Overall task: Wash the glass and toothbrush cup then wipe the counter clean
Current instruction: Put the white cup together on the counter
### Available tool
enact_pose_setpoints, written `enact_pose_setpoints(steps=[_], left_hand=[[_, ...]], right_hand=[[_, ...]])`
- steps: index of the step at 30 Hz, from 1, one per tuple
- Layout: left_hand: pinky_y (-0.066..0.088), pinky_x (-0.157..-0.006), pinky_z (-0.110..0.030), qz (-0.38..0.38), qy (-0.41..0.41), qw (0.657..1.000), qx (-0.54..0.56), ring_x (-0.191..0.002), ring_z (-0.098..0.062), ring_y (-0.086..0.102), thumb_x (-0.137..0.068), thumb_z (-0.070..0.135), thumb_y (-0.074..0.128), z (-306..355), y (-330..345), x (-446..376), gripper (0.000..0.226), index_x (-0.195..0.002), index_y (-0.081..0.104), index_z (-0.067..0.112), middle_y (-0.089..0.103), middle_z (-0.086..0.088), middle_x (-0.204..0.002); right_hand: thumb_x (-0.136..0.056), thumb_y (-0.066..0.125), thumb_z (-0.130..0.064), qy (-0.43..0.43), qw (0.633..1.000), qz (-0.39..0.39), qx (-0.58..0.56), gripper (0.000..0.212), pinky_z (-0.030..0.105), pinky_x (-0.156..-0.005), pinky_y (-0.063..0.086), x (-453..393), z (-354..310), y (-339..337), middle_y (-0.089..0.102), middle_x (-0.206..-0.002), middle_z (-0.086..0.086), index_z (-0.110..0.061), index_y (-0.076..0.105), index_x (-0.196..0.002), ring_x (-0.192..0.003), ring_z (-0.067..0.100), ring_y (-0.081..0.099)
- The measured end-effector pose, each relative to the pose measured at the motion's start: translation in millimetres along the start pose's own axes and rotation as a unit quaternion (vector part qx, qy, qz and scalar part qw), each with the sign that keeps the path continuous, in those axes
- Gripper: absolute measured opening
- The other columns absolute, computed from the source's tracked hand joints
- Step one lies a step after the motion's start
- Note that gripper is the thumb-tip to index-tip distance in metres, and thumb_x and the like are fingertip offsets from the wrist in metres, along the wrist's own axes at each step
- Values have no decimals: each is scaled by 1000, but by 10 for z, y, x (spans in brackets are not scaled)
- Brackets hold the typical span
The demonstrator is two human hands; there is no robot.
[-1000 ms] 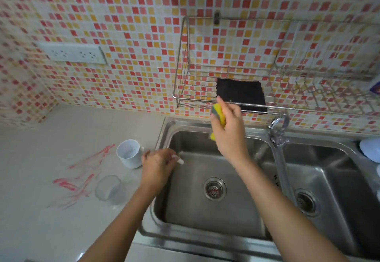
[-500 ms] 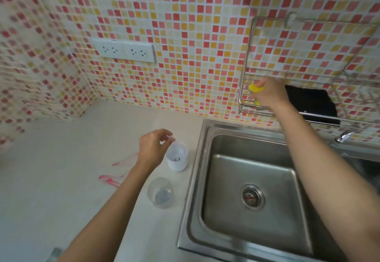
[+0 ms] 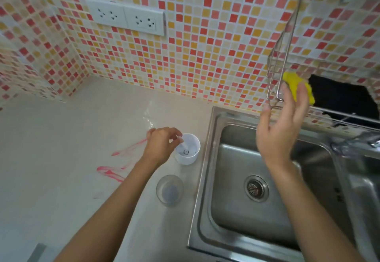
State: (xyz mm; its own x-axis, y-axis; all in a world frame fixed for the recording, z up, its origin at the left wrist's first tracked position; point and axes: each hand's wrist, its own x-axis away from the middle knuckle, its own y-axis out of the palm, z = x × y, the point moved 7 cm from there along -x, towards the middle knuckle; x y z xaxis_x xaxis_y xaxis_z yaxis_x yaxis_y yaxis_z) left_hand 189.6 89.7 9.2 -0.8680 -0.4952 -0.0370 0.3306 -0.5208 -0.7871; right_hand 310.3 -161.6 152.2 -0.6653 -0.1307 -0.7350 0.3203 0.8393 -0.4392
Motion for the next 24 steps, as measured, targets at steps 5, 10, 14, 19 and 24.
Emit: enact_pose_setpoints(steps=[5,10,14,19,24], left_hand=[[37,-103,-46,-37,10,999,-14,-85,-9,65,-89,37,66,-82,92,-45,13,-96,73,28,74,8,-93],[39,-100,-43,-40,30,999,-12,-85,-11,67,-86,34,70,-103,107,-74,12,-96,74,27,74,7,-91],[39,-99,-41,-54,55,997,-13,-85,-16,66,-83,30,73,45,177,-91,13,-94,75,24,74,5,-91],[40,-95,-40,-60,76,995,-31,-85,-22,61,-83,26,72,146,290,-117,14,-95,75,20,72,3,-90],[43,-91,-35,-52,107,993,-16,-85,-23,64,-88,30,62,63,208,-15,20,-100,75,21,74,2,-95]], right_hand=[[-87,58,-2,33,976,-207,-52,50,19,-111,29,911,-107,549,34,-149,13,-6,49,-136,-137,21,36],[-77,75,-17,133,828,-538,-84,88,5,-107,17,1629,91,1361,30,-142,-12,-20,24,-148,-131,-1,25],[-64,83,-19,207,810,-521,-172,86,21,-98,42,1725,124,1602,52,-131,-16,-32,40,-137,-120,0,50],[-56,90,-27,262,812,-495,-164,89,30,-90,51,1814,215,1714,58,-120,-24,-43,41,-129,-110,-3,56],[-56,87,-32,290,815,-470,-175,82,36,-87,53,1817,208,1666,59,-115,-20,-43,41,-124,-105,2,59]])
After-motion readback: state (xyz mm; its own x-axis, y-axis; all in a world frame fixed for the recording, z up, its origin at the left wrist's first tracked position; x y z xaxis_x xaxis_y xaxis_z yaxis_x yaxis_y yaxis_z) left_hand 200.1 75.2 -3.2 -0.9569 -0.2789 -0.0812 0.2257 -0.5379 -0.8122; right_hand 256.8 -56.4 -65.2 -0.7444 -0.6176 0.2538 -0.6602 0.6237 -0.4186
